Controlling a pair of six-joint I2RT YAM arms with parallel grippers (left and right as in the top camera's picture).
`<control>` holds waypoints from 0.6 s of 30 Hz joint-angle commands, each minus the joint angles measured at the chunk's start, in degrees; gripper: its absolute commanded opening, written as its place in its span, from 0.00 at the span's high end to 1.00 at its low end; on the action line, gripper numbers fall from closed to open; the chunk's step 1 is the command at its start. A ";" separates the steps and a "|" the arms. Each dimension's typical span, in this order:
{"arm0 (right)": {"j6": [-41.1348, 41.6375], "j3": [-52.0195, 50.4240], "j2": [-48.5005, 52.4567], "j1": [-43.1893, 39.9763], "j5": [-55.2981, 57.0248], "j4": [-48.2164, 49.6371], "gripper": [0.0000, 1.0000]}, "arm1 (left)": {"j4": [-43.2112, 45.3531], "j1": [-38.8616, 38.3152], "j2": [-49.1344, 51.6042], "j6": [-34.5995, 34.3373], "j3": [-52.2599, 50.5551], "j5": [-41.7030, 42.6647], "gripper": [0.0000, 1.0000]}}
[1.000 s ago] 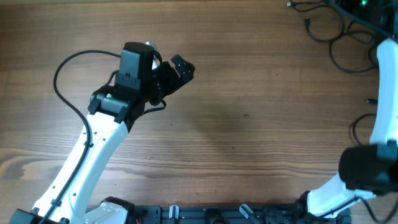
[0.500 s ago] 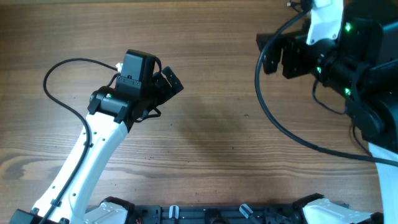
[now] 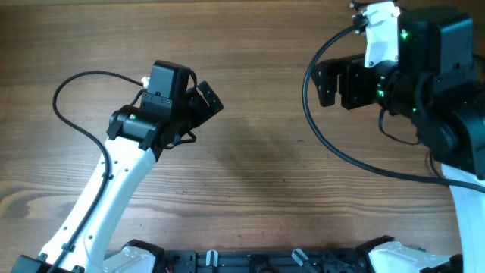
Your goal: Untangle cables
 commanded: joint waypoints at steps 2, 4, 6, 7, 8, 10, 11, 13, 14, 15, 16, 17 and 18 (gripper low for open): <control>-1.14 -9.90 -6.08 0.22 -0.26 7.08 0.00 | 0.04 -0.13 -0.13 0.87 0.63 -1.20 0.00; -1.36 -23.58 -14.67 0.13 -0.07 18.25 0.00 | 0.07 -0.13 -0.13 0.87 0.63 -1.20 0.00; -0.96 -38.58 -24.33 -0.57 -0.15 30.32 0.00 | 0.04 -0.13 -0.13 0.87 0.63 -1.20 0.00; -0.98 -43.93 -27.78 -0.85 -0.28 35.36 0.00 | 0.04 -0.13 -0.13 0.87 0.63 -1.20 0.00; -0.98 -48.48 -30.60 -1.22 -0.28 39.82 0.00 | 0.04 -0.13 -0.13 0.87 0.63 -1.20 0.00; -1.05 -62.84 -39.21 -3.04 -0.28 53.79 0.00 | 0.04 -0.13 -0.13 0.87 0.63 -1.20 0.00; -1.01 -67.93 -42.32 -3.89 -0.28 58.01 0.01 | 0.07 -0.13 -0.13 0.87 0.63 -1.20 0.00; -1.01 -75.71 -47.43 -5.53 -0.28 63.43 0.00 | 0.07 -0.13 -0.13 0.90 0.63 -1.20 0.00; -1.03 -79.43 -49.94 -6.27 -0.26 65.83 0.00 | 0.07 -0.13 -0.13 0.87 0.63 -1.20 0.00; -1.01 -82.23 -52.13 -6.93 -0.26 67.56 0.00 | 0.04 -0.13 -0.13 0.90 0.63 -1.20 0.00; -1.03 -86.27 -55.60 -7.87 -0.26 69.85 0.01 | 0.07 -0.13 -0.13 0.87 0.63 -1.20 0.00; -1.03 -89.57 -59.06 -8.52 -0.26 71.14 0.00 | 0.04 -0.13 -0.13 0.87 0.63 -1.20 0.00; -1.01 -91.76 -61.75 -8.85 -0.24 71.52 0.00 | 0.07 -0.13 -0.13 0.87 0.63 -1.20 0.00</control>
